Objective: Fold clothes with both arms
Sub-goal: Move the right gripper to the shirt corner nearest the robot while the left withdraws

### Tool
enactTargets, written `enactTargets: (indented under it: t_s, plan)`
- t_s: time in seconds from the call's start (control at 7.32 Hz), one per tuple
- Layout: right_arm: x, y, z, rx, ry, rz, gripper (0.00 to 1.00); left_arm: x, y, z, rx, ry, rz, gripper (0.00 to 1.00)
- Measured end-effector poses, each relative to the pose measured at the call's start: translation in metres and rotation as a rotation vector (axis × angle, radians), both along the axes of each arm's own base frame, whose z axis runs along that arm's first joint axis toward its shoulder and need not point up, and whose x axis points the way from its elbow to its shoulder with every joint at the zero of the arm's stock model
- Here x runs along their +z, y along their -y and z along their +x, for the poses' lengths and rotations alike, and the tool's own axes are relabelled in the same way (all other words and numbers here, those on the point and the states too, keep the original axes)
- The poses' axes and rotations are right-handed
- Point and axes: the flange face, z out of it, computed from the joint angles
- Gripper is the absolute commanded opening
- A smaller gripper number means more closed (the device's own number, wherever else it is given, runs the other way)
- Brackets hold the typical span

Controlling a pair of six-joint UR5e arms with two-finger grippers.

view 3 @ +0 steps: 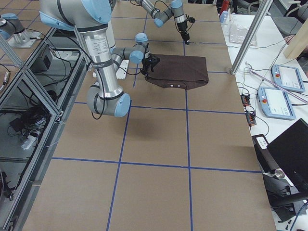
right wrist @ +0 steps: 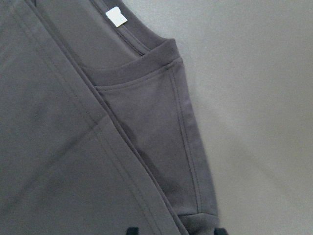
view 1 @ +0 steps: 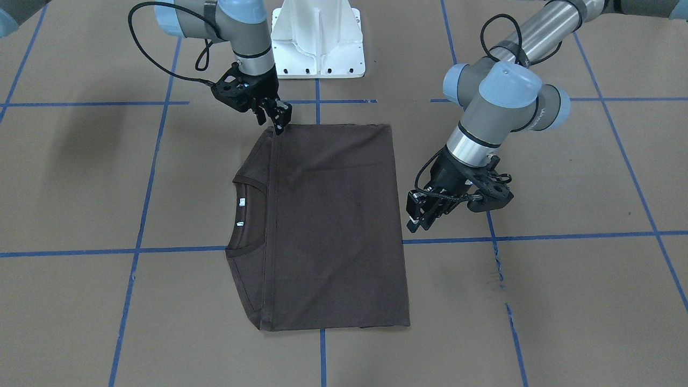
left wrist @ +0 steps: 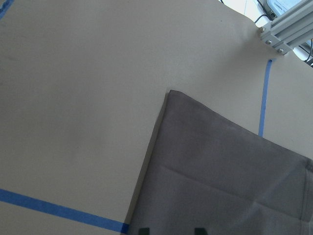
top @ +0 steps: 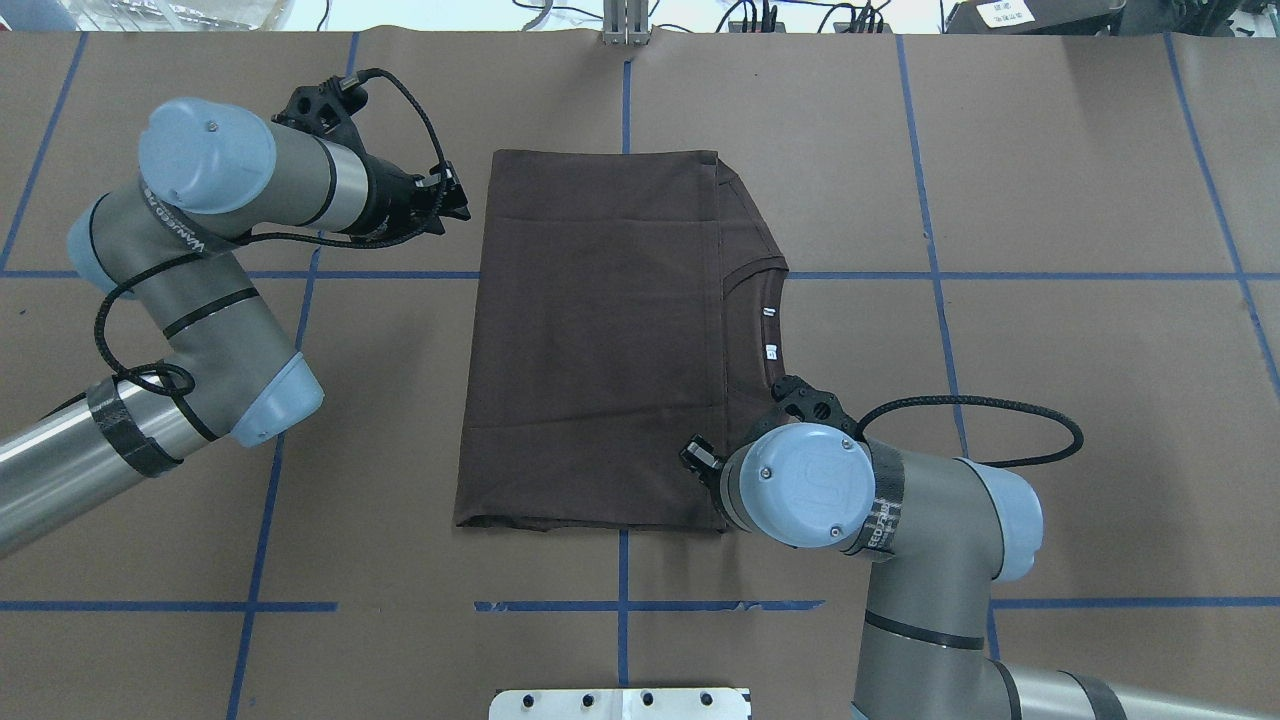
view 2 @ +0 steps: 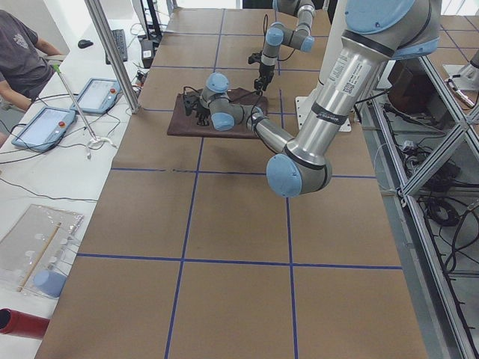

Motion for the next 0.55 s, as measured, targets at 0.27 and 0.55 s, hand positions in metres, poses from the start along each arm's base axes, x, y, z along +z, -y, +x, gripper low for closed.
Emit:
enactTargets:
  t_s: [0.27,0.55]
  plan:
    - [0.01,-0.001,-0.017,0.02,0.015,-0.017,0.74,-0.002,-0.001,-0.001,-0.001,-0.003,0.002,0.42]
    - [0.019,-0.006,-0.023,0.015,0.008,-0.022,0.78,-0.003,-0.001,-0.002,-0.002,-0.005,0.004,0.42]
